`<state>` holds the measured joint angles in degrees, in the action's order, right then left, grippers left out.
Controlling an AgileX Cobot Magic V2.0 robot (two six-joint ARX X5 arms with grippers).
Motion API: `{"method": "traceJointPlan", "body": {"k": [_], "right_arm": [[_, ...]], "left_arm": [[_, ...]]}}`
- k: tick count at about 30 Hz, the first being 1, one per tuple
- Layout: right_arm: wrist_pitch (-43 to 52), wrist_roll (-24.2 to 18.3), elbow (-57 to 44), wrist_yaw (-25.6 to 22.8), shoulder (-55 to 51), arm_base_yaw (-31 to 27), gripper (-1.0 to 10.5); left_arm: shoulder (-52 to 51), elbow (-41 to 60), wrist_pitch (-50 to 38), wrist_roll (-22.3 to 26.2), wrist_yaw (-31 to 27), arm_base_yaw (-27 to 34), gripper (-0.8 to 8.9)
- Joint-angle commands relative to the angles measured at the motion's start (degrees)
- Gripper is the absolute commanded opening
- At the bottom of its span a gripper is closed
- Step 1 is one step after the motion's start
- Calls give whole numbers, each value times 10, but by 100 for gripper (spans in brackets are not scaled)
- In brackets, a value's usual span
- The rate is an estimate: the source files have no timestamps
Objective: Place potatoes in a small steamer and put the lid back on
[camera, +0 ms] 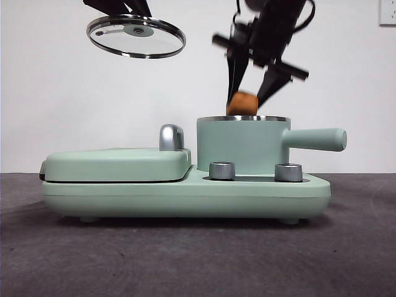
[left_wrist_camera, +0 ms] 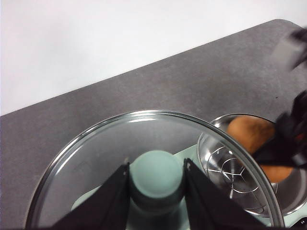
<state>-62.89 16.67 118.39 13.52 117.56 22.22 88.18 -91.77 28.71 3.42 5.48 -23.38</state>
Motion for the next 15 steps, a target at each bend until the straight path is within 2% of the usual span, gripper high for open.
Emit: {"method": "traceJointPlan", "body": {"k": [1, 4, 8, 12, 15], "right_arm": [[-9, -13, 17, 0, 27, 4, 118], [-9, -24, 17, -2, 35, 9, 127], [-20, -26, 17, -3, 35, 9, 336], [-18, -25, 17, 0, 35, 9, 483], [-43, -24, 42, 3, 30, 3, 485]], "left_arm": [[-5, -18, -16, 0, 1, -2, 15], [-5, -18, -15, 0, 1, -2, 15], [-5, -18, -15, 0, 1, -2, 15], [-5, -18, -15, 0, 1, -2, 15], [-5, -18, -12, 0, 1, -2, 15]]}}
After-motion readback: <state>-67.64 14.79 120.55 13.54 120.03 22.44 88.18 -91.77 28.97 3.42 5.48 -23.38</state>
